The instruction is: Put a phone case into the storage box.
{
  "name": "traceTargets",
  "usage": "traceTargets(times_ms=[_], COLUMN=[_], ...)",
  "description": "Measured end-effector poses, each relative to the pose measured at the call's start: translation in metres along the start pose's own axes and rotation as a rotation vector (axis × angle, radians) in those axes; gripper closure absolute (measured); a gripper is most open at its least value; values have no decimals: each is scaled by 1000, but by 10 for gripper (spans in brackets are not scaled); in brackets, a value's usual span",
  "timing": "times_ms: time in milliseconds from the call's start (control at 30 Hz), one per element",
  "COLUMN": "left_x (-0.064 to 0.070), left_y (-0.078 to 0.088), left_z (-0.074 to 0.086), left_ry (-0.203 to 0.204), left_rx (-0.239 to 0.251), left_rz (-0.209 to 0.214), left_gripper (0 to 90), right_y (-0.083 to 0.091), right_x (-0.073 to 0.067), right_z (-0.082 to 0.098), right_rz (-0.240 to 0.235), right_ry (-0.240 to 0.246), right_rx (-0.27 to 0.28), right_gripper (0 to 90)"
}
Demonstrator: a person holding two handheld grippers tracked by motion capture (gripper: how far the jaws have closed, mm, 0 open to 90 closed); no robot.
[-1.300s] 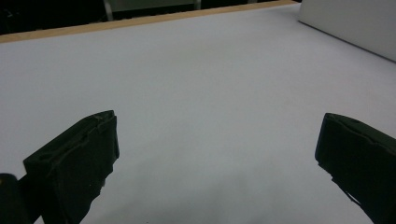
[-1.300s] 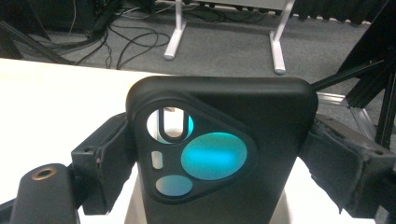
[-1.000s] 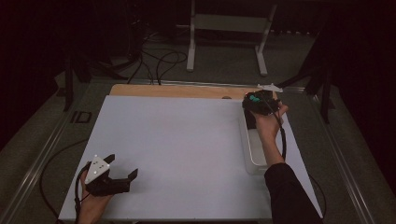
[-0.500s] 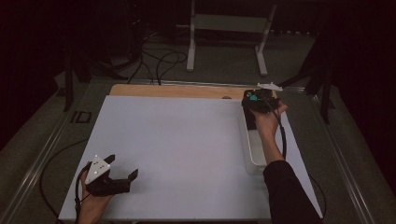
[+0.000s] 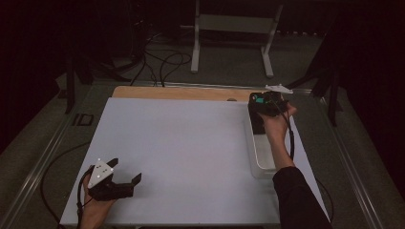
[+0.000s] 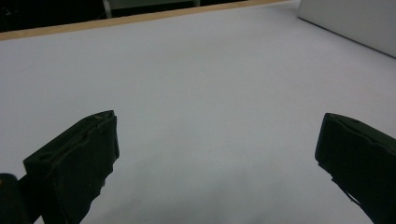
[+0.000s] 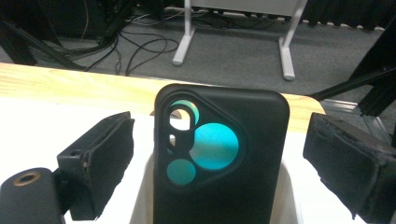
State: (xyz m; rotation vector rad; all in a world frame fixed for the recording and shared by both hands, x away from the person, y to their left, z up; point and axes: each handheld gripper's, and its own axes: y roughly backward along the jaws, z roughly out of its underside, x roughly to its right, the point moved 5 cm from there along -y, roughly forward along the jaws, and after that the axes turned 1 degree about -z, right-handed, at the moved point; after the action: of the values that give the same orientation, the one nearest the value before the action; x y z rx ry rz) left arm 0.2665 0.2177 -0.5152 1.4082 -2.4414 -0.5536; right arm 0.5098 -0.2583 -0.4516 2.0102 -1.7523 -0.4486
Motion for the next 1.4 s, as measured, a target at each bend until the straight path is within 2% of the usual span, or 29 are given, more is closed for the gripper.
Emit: traceTargets(times_ms=[167, 200, 267, 333, 400, 633, 667, 700, 800, 833, 867, 900, 967, 1000, 1233, 1300, 1400], left_x=[1, 1, 1, 1, 1, 2, 2, 2, 2, 2, 2, 2, 2, 3, 3, 2, 2], left_y=[0, 0, 0, 0, 0, 0, 0, 0, 0, 0, 0, 0, 0, 0, 0, 0, 1], left_z=[0, 0, -1, -1, -1, -2, -2, -2, -3, -3, -3, -3, -3, -4, -4, -4, -5], left_ry=[-4, -4, -3, -1, -1, -6, -6, -6, -6, -6, -6, -6, -6, -7, -9, -9, -3], left_rx=[-1, -1, 1, 3, 3, 2, 2, 4, 6, 6, 8, 7, 7, 8, 6, 7, 13], left_rz=[-1, 0, -1, -2, -2, 1, 1, 1, 2, 0, 1, 1, 1, 1, 2, 2, 1], left_gripper=[1, 1, 1, 1, 1, 1, 1, 1, 1, 1, 1, 1, 1, 1, 1, 1, 1], right_y=[4, 9, 12, 21, 28, 61, 61, 71, 87, 87, 93, 103, 107, 119, 146, 148, 158], right_x=[-2, -5, -6, -10, -12, -24, -24, -27, -31, -31, -32, -35, -36, -38, -45, -45, -46], right_z=[1, 2, 3, 6, 8, 9, 9, 10, 15, 15, 18, 23, 25, 34, 59, 62, 81], right_rz=[-25, -55, -65, -111, -133, -212, -212, -238, -259, -259, -260, -281, -288, -308, -358, -361, -386], right_ry=[4, 10, 10, -15, -18, 22, 22, 39, 63, 63, 73, 73, 80, 91, 119, 121, 120], right_rx=[0, 3, 7, 15, 20, 54, 54, 65, 88, 88, 102, 115, 120, 142, 186, 190, 203], right_gripper=[86, 86, 86, 86, 86, 86, 86, 86, 87, 87, 87, 87, 87, 87, 87, 87, 87])
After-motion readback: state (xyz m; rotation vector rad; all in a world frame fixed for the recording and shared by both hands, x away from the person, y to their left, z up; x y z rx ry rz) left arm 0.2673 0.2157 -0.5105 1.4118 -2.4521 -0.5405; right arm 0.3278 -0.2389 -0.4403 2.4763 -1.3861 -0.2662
